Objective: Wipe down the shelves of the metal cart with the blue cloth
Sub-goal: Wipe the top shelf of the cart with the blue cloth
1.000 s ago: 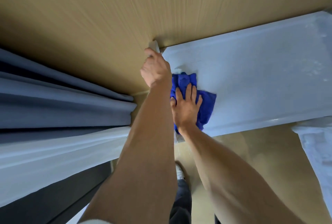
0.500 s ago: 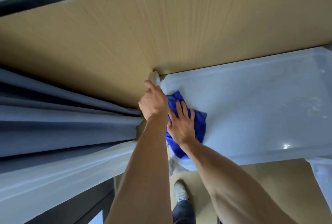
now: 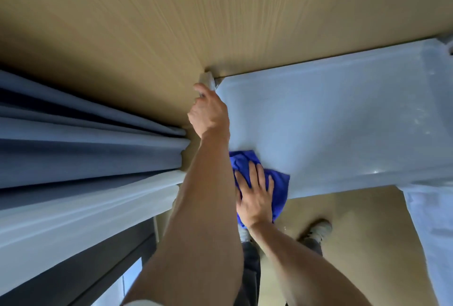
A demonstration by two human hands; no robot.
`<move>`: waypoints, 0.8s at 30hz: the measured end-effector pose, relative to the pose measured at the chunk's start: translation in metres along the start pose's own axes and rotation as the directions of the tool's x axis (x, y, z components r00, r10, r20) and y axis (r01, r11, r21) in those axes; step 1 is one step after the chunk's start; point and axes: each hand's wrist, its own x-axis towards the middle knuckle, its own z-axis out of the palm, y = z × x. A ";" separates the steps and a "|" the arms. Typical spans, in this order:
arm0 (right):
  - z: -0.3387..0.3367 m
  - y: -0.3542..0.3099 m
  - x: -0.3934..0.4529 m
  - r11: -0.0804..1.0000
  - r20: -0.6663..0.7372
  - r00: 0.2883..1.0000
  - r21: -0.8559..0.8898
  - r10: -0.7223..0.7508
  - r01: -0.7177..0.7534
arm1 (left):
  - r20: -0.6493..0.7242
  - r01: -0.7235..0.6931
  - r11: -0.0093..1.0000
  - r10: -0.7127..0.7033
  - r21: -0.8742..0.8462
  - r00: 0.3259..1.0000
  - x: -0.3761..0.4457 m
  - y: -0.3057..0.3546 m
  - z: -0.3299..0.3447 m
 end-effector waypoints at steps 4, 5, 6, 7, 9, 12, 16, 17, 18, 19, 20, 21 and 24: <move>0.000 0.006 0.013 0.997 0.083 0.996 -0.072 0.024 -0.018 | -0.013 0.004 1.000 -0.004 -0.002 1.000 0.003 0.000 0.005; -0.004 0.004 0.025 0.996 0.084 0.996 -0.092 -0.003 0.011 | -0.015 0.000 1.000 0.000 0.003 1.000 0.004 0.000 0.007; -0.007 0.000 0.037 0.995 0.105 0.994 -0.088 -0.042 0.052 | -0.020 -0.004 1.000 0.004 0.009 1.000 0.006 0.000 0.009; -0.011 -0.007 0.048 0.993 0.127 0.988 -0.075 -0.085 0.095 | -0.027 -0.006 1.000 0.007 0.022 1.000 0.006 0.000 0.010; -0.013 -0.027 0.081 0.988 0.128 0.984 -0.073 -0.124 0.134 | -0.036 -0.006 0.999 0.008 0.050 0.999 0.006 0.000 0.010; -0.030 -0.061 0.152 0.988 0.085 0.992 -0.108 -0.097 0.106 | -0.036 -0.013 0.998 0.015 0.054 0.999 0.005 0.001 0.012; -0.044 -0.066 0.179 0.997 0.096 0.995 -0.078 -0.022 0.029 | -0.050 0.019 0.997 -0.016 0.074 0.999 0.009 0.000 0.014; -0.041 -0.059 0.161 1.000 0.065 0.998 -0.026 -0.003 0.005 | -0.034 0.012 0.998 -0.010 0.059 0.999 0.008 0.001 0.013; -0.033 -0.050 0.136 1.000 0.026 1.000 0.015 0.017 -0.017 | -0.021 0.001 0.999 0.000 0.042 1.000 0.007 0.002 0.012; -0.022 -0.040 0.106 0.999 -0.004 1.000 0.031 0.031 -0.031 | -0.011 -0.001 0.999 0.002 0.034 1.000 0.006 0.004 0.009; -0.010 -0.030 0.074 0.998 -0.017 0.998 0.041 0.056 -0.056 | -0.011 0.003 0.999 -0.002 0.039 1.000 0.003 0.004 0.005; 0.002 -0.021 0.042 0.993 -0.030 0.994 0.059 0.105 -0.103 | -0.011 0.003 0.999 -0.003 0.042 1.000 0.001 0.003 0.000; 0.011 0.008 -0.015 0.955 -0.109 0.954 0.131 0.280 -0.266 | -0.028 -0.018 0.999 0.019 0.042 0.999 -0.002 0.004 0.001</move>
